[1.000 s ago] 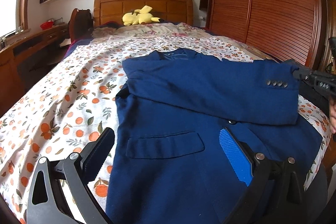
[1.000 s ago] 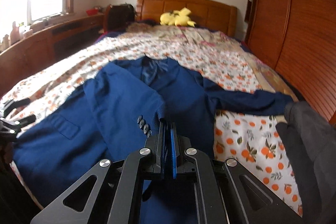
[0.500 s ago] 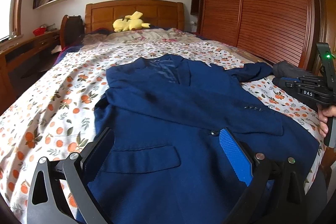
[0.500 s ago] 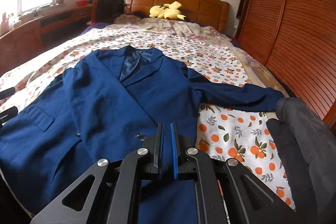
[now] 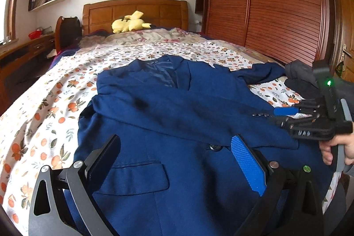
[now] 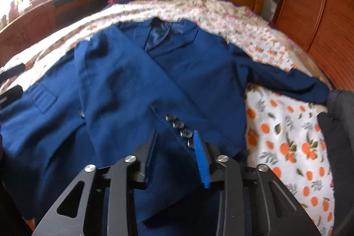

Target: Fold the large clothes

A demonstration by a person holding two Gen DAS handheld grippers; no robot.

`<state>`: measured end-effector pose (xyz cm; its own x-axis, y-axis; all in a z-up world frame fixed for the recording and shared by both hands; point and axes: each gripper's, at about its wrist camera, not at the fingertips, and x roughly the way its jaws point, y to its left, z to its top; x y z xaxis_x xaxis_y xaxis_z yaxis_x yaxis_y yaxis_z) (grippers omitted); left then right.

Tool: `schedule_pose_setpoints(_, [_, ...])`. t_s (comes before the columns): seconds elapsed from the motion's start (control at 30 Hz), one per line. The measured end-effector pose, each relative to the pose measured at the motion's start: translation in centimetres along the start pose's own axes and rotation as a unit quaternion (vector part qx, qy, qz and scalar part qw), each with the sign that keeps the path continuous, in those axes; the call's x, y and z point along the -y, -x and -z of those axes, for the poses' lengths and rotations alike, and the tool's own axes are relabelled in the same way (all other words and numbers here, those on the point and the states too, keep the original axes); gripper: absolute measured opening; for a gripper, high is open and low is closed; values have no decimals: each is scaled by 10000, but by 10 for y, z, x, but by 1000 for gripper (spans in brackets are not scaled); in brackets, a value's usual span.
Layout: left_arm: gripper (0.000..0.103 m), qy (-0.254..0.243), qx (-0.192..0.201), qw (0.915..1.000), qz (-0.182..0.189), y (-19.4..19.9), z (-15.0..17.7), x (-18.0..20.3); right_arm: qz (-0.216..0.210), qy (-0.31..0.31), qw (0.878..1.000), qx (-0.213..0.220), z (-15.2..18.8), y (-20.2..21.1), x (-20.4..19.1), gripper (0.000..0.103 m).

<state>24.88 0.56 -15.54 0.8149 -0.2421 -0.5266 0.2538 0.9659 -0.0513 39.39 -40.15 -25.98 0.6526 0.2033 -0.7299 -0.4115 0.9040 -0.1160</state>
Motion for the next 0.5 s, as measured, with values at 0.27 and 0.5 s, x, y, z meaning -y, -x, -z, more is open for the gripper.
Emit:
schedule_pose_setpoints(0.27, [100,21,63,9999,85,-7,-3,7,-187,-165,9997,-68,2,0,11,47])
schedule_pose_setpoints(0.5, [100,19,200,9997,116,-6,-5,8,-37,-173,9996,233,-21,20,33,53])
